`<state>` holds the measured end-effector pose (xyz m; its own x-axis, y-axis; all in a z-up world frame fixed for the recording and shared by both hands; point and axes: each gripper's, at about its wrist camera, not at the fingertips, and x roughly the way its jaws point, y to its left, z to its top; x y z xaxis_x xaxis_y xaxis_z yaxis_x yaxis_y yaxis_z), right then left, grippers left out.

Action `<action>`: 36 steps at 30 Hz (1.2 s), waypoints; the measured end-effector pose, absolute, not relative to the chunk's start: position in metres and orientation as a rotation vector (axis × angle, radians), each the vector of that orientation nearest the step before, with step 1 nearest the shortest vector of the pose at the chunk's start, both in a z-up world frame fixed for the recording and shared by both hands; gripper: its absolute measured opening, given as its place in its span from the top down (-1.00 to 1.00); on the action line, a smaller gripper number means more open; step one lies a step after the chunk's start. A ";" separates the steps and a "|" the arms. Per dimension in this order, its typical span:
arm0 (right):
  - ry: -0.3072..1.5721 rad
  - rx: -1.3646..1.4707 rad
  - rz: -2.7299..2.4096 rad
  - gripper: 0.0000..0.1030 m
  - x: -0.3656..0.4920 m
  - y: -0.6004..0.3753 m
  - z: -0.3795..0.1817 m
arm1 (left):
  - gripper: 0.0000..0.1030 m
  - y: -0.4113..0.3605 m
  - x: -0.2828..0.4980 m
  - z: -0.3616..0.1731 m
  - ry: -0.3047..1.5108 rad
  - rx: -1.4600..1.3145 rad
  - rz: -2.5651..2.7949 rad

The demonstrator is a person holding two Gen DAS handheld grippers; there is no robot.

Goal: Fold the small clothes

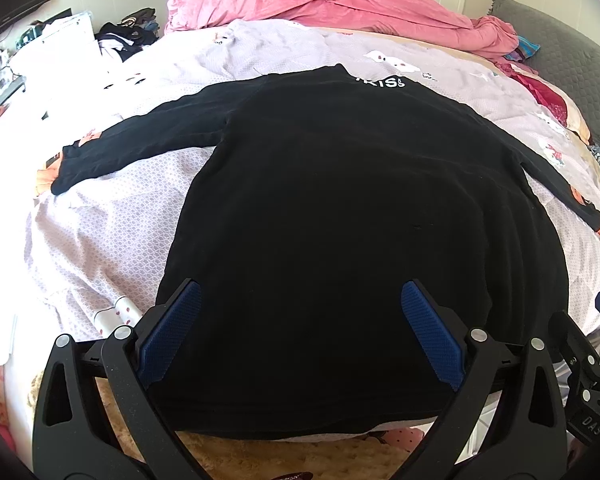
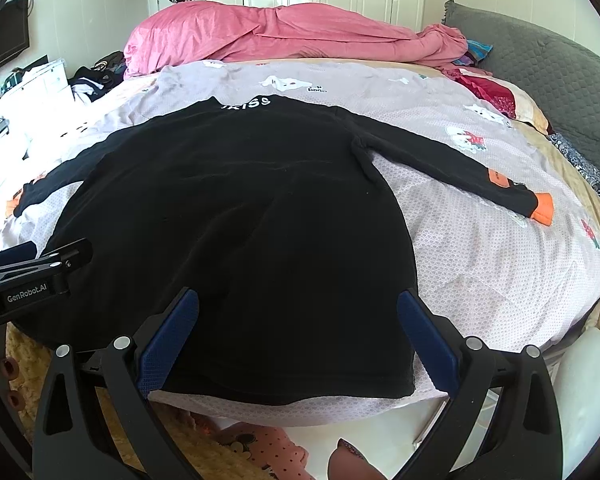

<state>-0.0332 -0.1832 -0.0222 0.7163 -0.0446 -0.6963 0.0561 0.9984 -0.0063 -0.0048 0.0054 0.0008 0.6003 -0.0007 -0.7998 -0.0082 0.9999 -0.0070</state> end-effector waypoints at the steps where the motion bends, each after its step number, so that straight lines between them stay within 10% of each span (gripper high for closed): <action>1: 0.770 0.016 -0.057 -0.92 -0.033 -0.183 -0.022 | -0.83 0.006 -0.005 0.001 0.927 -0.011 0.004; 36: 0.757 0.039 -0.066 -0.92 -0.025 -0.186 -0.018 | -0.83 0.000 0.004 0.001 0.938 -0.008 0.000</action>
<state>-0.0251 -0.1861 -0.0178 0.7248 -0.0457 -0.6874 0.0740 0.9972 0.0117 0.0041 -0.0004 0.0013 0.5912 -0.0037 -0.8065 -0.0033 1.0000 -0.0069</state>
